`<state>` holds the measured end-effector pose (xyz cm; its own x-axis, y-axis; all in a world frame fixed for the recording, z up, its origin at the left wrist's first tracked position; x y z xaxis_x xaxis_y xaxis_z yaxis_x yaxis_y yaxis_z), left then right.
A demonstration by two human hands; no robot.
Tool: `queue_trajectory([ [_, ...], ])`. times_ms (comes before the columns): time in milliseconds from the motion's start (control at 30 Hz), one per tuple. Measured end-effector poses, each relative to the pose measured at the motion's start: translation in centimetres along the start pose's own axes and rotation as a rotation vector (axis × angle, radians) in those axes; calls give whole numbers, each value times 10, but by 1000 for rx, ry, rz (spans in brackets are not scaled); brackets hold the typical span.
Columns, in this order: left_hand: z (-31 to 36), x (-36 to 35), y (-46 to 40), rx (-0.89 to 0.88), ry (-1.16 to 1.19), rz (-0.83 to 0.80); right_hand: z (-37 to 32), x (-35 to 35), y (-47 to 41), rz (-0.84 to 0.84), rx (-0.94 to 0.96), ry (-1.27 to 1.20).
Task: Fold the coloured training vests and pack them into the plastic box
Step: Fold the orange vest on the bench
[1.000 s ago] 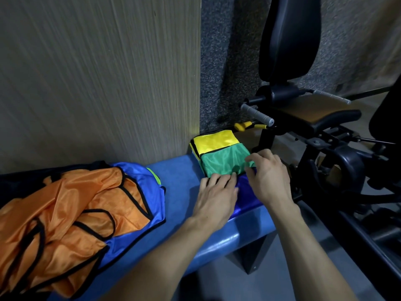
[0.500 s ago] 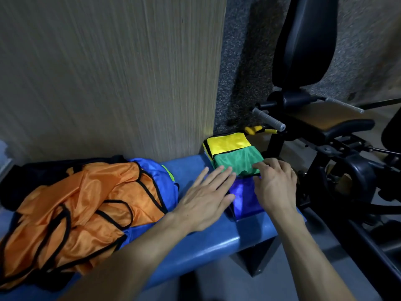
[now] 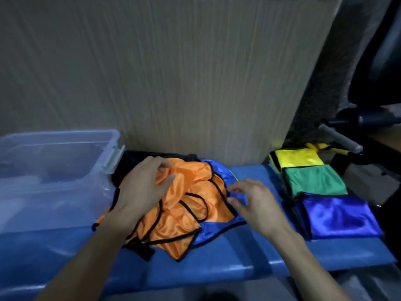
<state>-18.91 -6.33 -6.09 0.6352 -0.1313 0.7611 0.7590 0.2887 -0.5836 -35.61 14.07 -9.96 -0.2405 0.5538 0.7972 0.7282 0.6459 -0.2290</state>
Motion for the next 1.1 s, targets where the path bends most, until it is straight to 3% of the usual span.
queue_trajectory([
  [167,-38,-15,42,113,-113,-452,-52,-50,-2,-206,-7,-165],
  [300,-33,-13,47,1,51,-341,-95,-82,5,-321,98,-192],
  [400,-19,4,46,35,515,-132,-123,-96,13,-409,126,-256],
  [500,-8,26,42,73,767,50,-140,-79,12,-260,120,-400],
  [567,-6,37,41,73,838,127,-143,-62,11,-204,57,-526],
  [633,-10,46,41,70,815,171,-144,-43,12,-233,-81,-803],
  [733,-10,40,48,17,646,-14,-138,-17,11,-306,-318,-1226],
  [833,-12,13,63,-55,321,-264,-145,13,14,-344,-424,-1440],
  [900,-10,4,67,-20,383,-298,-156,26,19,-365,-457,-1494],
  [1000,1,12,62,21,767,-247,-173,45,23,-382,-475,-1532],
  [1033,6,16,61,-9,788,-247,-178,52,21,-377,-470,-1586],
  [1100,14,9,66,-54,604,-342,-178,66,11,-348,-449,-1691],
])
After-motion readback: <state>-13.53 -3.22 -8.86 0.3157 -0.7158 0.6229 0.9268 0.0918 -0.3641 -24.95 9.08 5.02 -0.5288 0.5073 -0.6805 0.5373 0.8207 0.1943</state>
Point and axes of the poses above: each hand's wrist, its own y-axis away from the middle knuckle, its own x-axis out of the back of the hand, z = x × y, the point moved 9 cm from there along -y, towards the middle knuckle, and after that the axes turned 15 degrees about -x, right-handed, at the moved point
